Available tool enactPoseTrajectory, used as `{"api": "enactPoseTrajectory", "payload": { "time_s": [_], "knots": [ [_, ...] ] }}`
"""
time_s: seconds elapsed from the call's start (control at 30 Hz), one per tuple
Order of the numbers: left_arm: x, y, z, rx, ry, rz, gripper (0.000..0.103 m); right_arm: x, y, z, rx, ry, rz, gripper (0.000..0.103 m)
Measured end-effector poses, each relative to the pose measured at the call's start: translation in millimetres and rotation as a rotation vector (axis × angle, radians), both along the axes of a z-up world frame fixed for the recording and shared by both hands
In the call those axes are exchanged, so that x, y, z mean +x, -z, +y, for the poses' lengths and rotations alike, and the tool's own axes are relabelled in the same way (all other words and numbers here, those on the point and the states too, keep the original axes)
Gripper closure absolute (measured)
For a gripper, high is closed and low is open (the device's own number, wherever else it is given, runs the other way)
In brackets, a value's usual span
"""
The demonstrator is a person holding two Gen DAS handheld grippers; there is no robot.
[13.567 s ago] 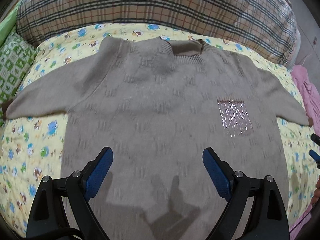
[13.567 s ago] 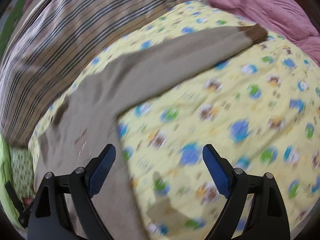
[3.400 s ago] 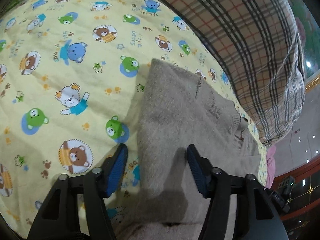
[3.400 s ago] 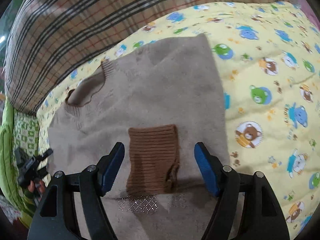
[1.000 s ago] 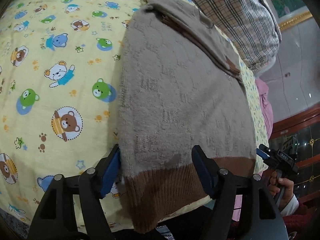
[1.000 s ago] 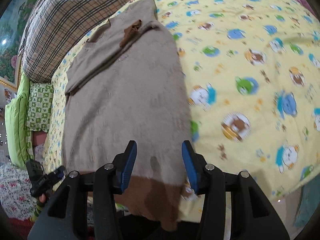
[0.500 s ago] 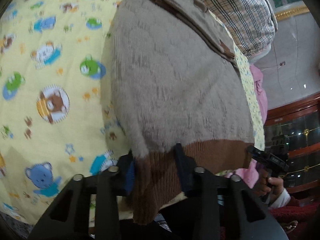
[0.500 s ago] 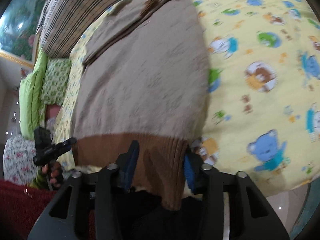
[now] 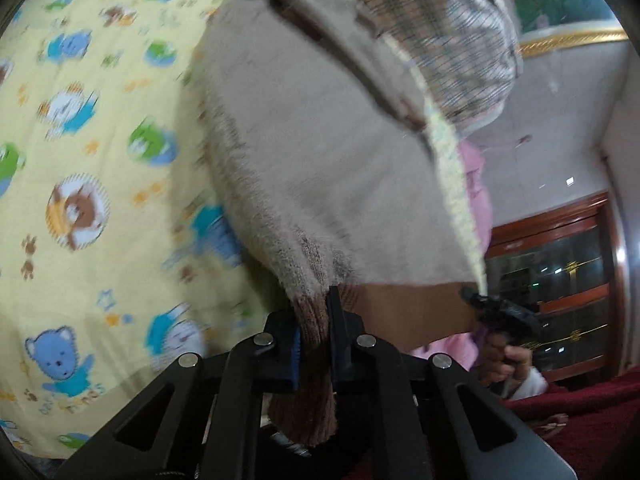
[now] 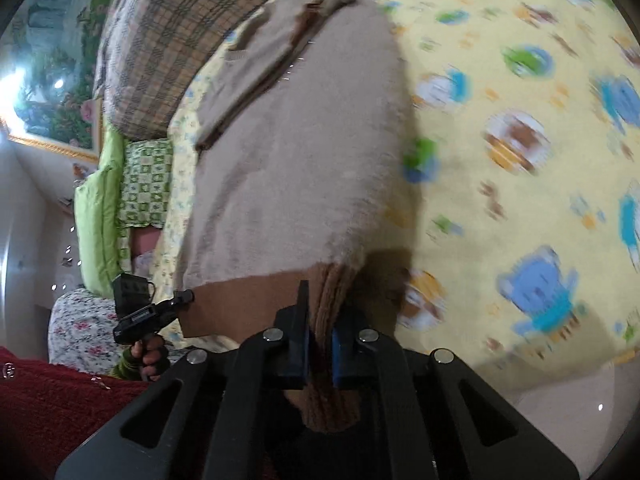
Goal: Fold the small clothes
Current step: 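Grasp the brown hem with both grippers and lift it toward the collar, then lay the hem over the collar with both grippers and open them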
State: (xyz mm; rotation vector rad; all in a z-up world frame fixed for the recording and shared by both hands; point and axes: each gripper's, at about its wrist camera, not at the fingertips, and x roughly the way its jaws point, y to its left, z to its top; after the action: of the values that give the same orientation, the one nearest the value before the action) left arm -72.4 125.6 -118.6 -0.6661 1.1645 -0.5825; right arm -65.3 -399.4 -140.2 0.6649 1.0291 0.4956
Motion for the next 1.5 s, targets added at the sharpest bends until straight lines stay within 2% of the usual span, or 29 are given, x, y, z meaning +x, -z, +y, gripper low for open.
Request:
{"api": "enactPoseTrajectory", "payload": {
  "time_s": [0.17,0.37,0.6,0.77,0.97,1.2,1.33,1.4,1.43,1.47,1.5],
  "knots": [
    [26.4,-26.5,-1.1,-0.07,-0.05,-0.069,0.095,24.1,-41.8,13.0,0.047,-0.033,-0.092,0.095],
    [91.3,-56.2,-0.6,-0.124,-0.122,-0.178,0.097,74.1,-83.3,6.8,0.068,0.012,-0.195,0.095],
    [189.6,-81.3,-3.1,-0.121,-0.174,-0.283,0.097,167.2,-115.1,4.8,0.079,0.043,-0.286,0.095],
    [245.2,-87.5,-2.6,-0.104,-0.207,-0.321,0.097,230.4,-132.2,2.6,0.094,0.051,-0.329,0.095],
    [311.9,-69.2,12.0,-0.087,-0.301,-0.307,0.097,301.8,-123.2,-11.5,0.108,0.108,-0.303,0.095],
    [367.9,-39.4,4.6,-0.026,-0.319,-0.267,0.097,365.6,-89.0,-9.8,0.044,0.129,-0.219,0.094],
    [388.5,-19.7,2.5,0.033,-0.318,-0.217,0.095,389.5,-70.4,-13.8,0.032,0.155,-0.154,0.088],
    [387.8,-22.0,0.4,0.067,-0.302,-0.206,0.086,394.8,-65.7,-19.3,0.053,0.164,-0.117,0.082],
    [384.0,-25.5,0.0,0.075,-0.298,-0.209,0.074,395.3,-65.9,-23.4,0.063,0.17,-0.107,0.079],
    [378.0,-31.6,-1.4,0.086,-0.292,-0.215,0.067,392.1,-68.2,-28.7,0.078,0.182,-0.105,0.073],
    [368.1,-39.8,-4.3,0.096,-0.275,-0.23,0.066,386.8,-72.1,-33.8,0.082,0.199,-0.117,0.063]
  ]
}}
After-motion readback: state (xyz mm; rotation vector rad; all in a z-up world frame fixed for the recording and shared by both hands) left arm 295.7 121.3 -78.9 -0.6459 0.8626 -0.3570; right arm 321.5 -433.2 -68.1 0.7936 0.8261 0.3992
